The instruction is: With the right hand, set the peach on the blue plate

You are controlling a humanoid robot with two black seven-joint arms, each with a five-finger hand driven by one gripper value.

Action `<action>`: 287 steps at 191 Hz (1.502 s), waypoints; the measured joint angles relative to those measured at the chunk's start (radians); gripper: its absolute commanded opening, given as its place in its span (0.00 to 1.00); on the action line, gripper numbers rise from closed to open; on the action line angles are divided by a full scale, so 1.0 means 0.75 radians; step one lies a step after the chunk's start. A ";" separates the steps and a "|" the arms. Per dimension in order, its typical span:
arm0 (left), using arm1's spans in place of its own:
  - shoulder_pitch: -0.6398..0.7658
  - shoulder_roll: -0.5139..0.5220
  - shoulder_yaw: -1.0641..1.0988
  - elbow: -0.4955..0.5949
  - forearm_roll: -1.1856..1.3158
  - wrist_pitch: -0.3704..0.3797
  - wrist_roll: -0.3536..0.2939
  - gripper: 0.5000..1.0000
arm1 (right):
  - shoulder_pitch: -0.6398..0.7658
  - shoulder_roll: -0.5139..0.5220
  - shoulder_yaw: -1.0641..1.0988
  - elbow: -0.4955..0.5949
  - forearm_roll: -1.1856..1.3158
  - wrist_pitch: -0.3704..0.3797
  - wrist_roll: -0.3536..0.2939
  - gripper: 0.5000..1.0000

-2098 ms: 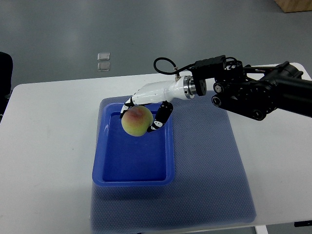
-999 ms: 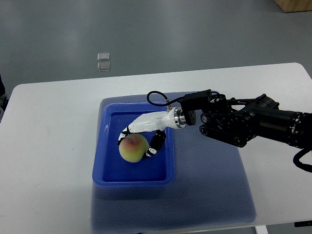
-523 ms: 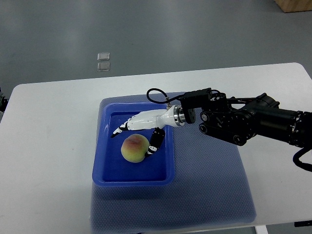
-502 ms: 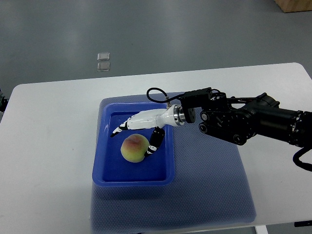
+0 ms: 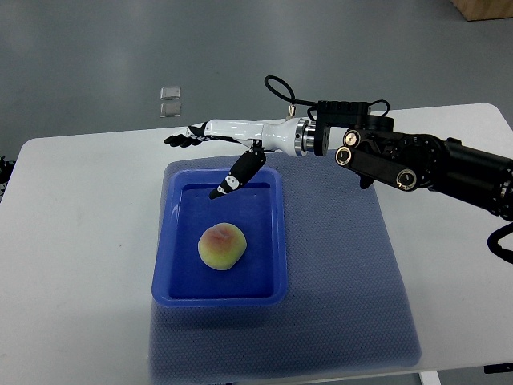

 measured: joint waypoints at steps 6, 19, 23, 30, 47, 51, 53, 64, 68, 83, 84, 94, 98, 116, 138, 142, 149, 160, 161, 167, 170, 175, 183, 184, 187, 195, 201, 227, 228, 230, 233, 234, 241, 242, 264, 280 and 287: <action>0.000 0.000 0.000 0.000 0.000 0.000 0.000 1.00 | -0.005 -0.016 0.023 -0.002 0.039 0.000 -0.006 0.86; 0.000 0.000 0.000 0.000 0.000 0.000 0.000 1.00 | -0.030 -0.043 0.073 -0.004 0.133 -0.007 -0.039 0.86; 0.000 0.000 0.000 0.000 0.000 0.000 0.000 1.00 | -0.042 -0.049 0.087 -0.006 0.162 -0.011 -0.054 0.86; 0.000 0.000 0.000 0.000 0.000 0.000 0.000 1.00 | -0.068 -0.060 0.117 -0.007 0.215 -0.015 -0.086 0.86; 0.000 0.000 0.000 0.000 0.000 0.000 0.000 1.00 | -0.137 -0.080 0.211 -0.010 0.338 -0.021 -0.173 0.86; 0.000 0.000 0.000 0.000 0.000 0.000 0.000 1.00 | -0.161 -0.083 0.243 -0.011 0.369 -0.022 -0.196 0.86; 0.000 0.000 0.000 0.000 0.000 0.000 0.000 1.00 | -0.171 -0.084 0.257 -0.012 0.382 -0.023 -0.206 0.86; 0.000 0.000 0.000 0.000 0.000 0.000 0.000 1.00 | -0.224 -0.085 0.335 -0.016 0.441 -0.031 -0.250 0.86; 0.000 0.000 0.000 0.000 0.000 0.000 0.000 1.00 | -0.242 -0.085 0.362 -0.017 0.458 -0.034 -0.263 0.86; 0.000 0.000 0.000 0.000 0.000 0.000 0.000 1.00 | -0.312 -0.077 0.461 -0.018 0.512 -0.054 -0.308 0.86; 0.000 0.000 0.000 0.000 0.000 0.000 0.000 1.00 | -0.316 -0.076 0.466 -0.018 0.515 -0.055 -0.310 0.86; 0.000 0.000 0.000 0.000 0.000 0.000 0.000 1.00 | -0.362 -0.073 0.526 -0.020 0.552 -0.068 -0.331 0.86; 0.000 0.000 0.000 0.000 0.000 0.000 0.000 1.00 | -0.377 -0.073 0.543 -0.022 0.566 -0.071 -0.336 0.86; 0.000 0.000 0.000 0.000 0.000 0.000 0.000 1.00 | -0.437 -0.071 0.603 -0.048 0.653 -0.076 -0.353 0.86; 0.000 0.000 0.000 0.000 0.000 0.000 0.000 1.00 | -0.497 -0.070 0.626 -0.085 0.797 -0.074 -0.371 0.86; 0.000 0.000 0.000 0.001 0.000 0.000 0.000 1.00 | -0.504 -0.069 0.627 -0.090 0.815 -0.073 -0.372 0.86; 0.000 0.000 0.000 0.001 0.000 0.000 0.000 1.00 | -0.518 -0.069 0.628 -0.105 0.863 -0.069 -0.374 0.86; 0.001 0.000 0.000 0.001 0.000 0.000 0.000 1.00 | -0.541 -0.069 0.629 -0.133 0.926 -0.065 -0.375 0.86; 0.001 0.000 0.000 0.001 0.000 0.000 0.000 1.00 | -0.543 -0.069 0.629 -0.135 0.930 -0.065 -0.375 0.86; 0.000 0.000 0.000 0.001 0.000 0.000 0.000 1.00 | -0.553 -0.069 0.630 -0.147 0.956 -0.063 -0.375 0.86; 0.000 0.000 0.000 0.001 0.000 0.000 0.000 1.00 | -0.558 -0.069 0.630 -0.152 0.968 -0.062 -0.375 0.86; 0.000 0.000 0.000 0.001 0.000 0.000 0.000 1.00 | -0.567 -0.069 0.630 -0.161 0.991 -0.060 -0.375 0.86; 0.000 0.000 0.000 0.001 0.000 0.000 0.000 1.00 | -0.578 -0.069 0.631 -0.170 1.020 -0.058 -0.375 0.86; 0.000 0.000 0.000 0.001 0.000 0.000 0.000 1.00 | -0.579 -0.069 0.631 -0.170 1.024 -0.058 -0.375 0.86; 0.000 0.000 0.000 0.001 0.000 0.000 0.000 1.00 | -0.583 -0.069 0.631 -0.173 1.035 -0.057 -0.375 0.86; 0.000 0.000 0.000 0.001 0.000 0.000 0.000 1.00 | -0.590 -0.068 0.631 -0.178 1.066 -0.056 -0.375 0.86; 0.000 0.000 0.000 0.001 0.000 0.000 0.000 1.00 | -0.593 -0.068 0.631 -0.181 1.084 -0.056 -0.375 0.86; 0.000 0.000 0.000 0.001 0.000 0.000 0.000 1.00 | -0.598 -0.066 0.630 -0.190 1.111 -0.059 -0.372 0.86; 0.000 0.000 0.000 0.001 0.000 0.000 0.000 1.00 | -0.598 -0.066 0.630 -0.190 1.112 -0.059 -0.372 0.86; 0.000 0.000 0.000 0.001 0.000 0.000 0.000 1.00 | -0.598 -0.066 0.630 -0.191 1.112 -0.060 -0.370 0.86; 0.000 0.000 0.000 0.001 0.000 0.000 0.000 1.00 | -0.598 -0.066 0.630 -0.191 1.113 -0.062 -0.368 0.86; 0.000 0.000 0.000 0.001 0.000 0.000 0.000 1.00 | -0.598 -0.066 0.630 -0.191 1.113 -0.062 -0.367 0.86; 0.000 0.000 0.000 0.001 0.000 0.000 0.000 1.00 | -0.598 -0.066 0.630 -0.191 1.113 -0.066 -0.364 0.86; 0.000 0.000 0.000 0.001 0.000 0.000 0.000 1.00 | -0.598 -0.067 0.630 -0.192 1.113 -0.067 -0.363 0.86; 0.000 0.000 0.000 0.001 0.000 0.000 0.000 1.00 | -0.598 -0.068 0.630 -0.200 1.114 -0.075 -0.358 0.86; 0.001 0.000 0.000 0.001 0.000 0.000 0.000 1.00 | -0.598 -0.067 0.630 -0.205 1.114 -0.073 -0.357 0.86; 0.001 0.000 0.000 0.001 0.000 0.000 0.000 1.00 | -0.598 -0.066 0.630 -0.206 1.114 -0.071 -0.357 0.86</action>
